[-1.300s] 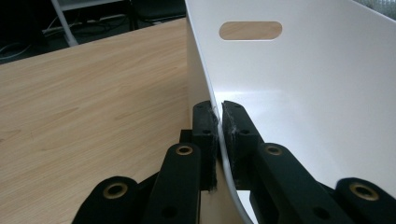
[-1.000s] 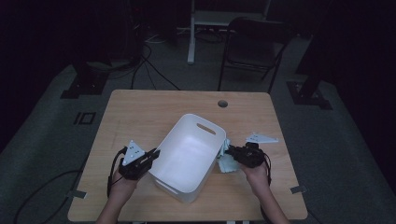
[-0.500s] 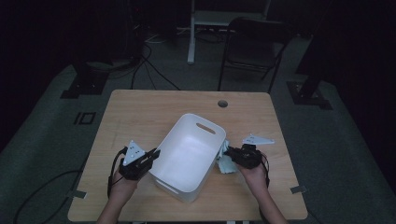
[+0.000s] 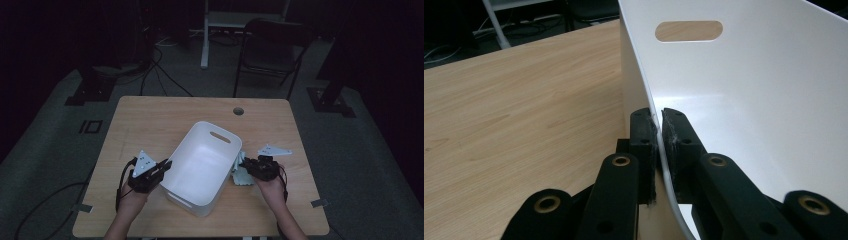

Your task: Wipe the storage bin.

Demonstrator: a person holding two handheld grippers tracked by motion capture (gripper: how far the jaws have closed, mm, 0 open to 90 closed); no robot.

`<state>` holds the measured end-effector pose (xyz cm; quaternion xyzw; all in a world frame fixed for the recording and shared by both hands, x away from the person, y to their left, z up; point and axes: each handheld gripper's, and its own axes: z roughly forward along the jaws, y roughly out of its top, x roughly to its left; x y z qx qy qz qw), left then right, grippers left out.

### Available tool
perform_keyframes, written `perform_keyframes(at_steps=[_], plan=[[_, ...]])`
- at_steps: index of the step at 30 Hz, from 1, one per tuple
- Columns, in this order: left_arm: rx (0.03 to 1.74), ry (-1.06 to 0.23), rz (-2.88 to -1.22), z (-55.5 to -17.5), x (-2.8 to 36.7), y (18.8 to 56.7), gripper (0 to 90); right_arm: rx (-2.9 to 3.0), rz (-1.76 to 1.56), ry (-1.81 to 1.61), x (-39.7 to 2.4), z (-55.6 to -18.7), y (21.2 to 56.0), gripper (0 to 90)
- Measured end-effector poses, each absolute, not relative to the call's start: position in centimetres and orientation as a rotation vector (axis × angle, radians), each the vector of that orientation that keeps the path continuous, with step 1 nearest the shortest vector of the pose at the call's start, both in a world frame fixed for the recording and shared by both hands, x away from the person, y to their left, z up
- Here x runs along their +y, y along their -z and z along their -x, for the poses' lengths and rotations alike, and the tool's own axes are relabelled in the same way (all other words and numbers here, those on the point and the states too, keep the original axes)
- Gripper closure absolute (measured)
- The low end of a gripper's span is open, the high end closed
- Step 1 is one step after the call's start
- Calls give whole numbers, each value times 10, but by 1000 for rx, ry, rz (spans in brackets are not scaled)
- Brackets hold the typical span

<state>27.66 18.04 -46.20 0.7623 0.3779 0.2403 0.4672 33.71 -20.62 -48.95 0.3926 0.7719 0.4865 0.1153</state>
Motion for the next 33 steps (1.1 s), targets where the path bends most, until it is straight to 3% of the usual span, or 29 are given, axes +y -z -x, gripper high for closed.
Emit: perform_keyframes(at_steps=[33], plan=[[944, -603, -1863, -276, 176, 462, 842, 2373, -1345, -1246, -201, -359, 541, 832]])
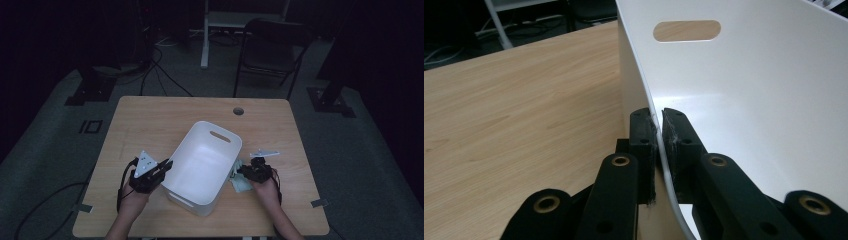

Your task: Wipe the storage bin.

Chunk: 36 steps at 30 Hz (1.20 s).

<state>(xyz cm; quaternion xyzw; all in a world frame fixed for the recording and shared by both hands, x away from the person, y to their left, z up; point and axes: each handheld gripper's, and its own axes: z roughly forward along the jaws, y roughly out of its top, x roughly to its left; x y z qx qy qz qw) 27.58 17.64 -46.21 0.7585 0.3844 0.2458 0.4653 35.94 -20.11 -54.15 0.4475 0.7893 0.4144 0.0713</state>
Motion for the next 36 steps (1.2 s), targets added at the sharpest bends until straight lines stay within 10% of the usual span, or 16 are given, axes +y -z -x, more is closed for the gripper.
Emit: perform_keyframes(at_steps=[21, 36], plan=[[956, -625, -1865, -275, 173, 462, 842, 2226, -1124, -1608, -203, -313, 461, 835], [947, -618, -1866, -275, 172, 462, 842, 2228, -1114, -1534, -198, -316, 470, 838]])
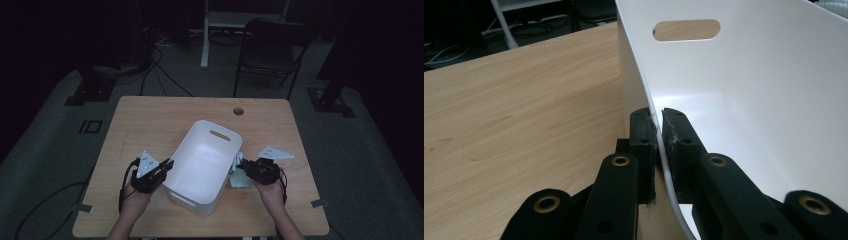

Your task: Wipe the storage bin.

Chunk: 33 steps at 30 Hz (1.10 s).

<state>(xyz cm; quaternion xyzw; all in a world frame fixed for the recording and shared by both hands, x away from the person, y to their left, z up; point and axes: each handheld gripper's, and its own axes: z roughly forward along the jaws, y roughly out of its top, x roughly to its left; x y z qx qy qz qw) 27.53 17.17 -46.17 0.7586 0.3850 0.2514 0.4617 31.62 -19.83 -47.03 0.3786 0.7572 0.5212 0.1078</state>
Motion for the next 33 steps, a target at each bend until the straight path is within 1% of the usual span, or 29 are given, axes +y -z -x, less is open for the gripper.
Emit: perform_keyframes(at_steps=[25, 33], plan=[[953, -617, -1860, -276, 171, 462, 837, 2330, -1221, -1359, -194, -335, 512, 838], [952, -610, -1856, -276, 172, 462, 836, 2384, -1272, -1275, -192, -344, 533, 838]])
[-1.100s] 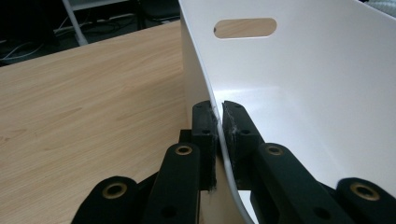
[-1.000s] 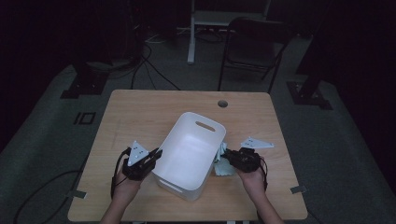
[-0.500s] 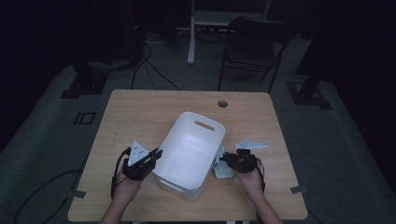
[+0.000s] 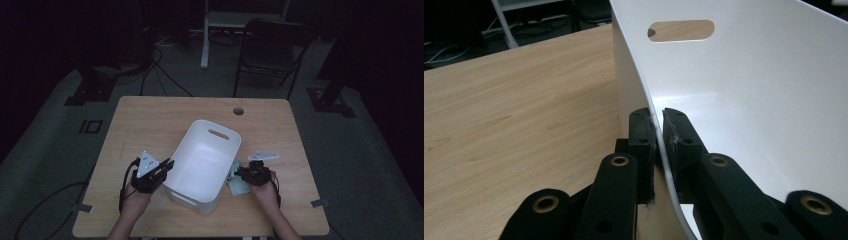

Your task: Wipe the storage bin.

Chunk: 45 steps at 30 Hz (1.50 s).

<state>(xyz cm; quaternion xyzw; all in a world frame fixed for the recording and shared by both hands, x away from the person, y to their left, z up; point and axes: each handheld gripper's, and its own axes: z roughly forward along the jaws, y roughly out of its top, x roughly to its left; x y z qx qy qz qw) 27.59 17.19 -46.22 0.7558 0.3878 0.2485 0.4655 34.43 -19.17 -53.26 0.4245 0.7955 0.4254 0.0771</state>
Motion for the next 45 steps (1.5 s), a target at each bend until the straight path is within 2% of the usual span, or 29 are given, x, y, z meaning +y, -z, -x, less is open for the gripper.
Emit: perform_keyframes(at_steps=[10, 24, 45], plan=[[997, -662, -1845, -274, 168, 462, 838, 2408, -1277, -1282, -192, -341, 532, 838], [981, -668, -1845, -274, 168, 462, 835, 2299, -1103, -1569, -198, -309, 470, 838], [964, -631, -1849, -276, 169, 462, 833, 2332, -1159, -1453, -193, -322, 498, 837]])
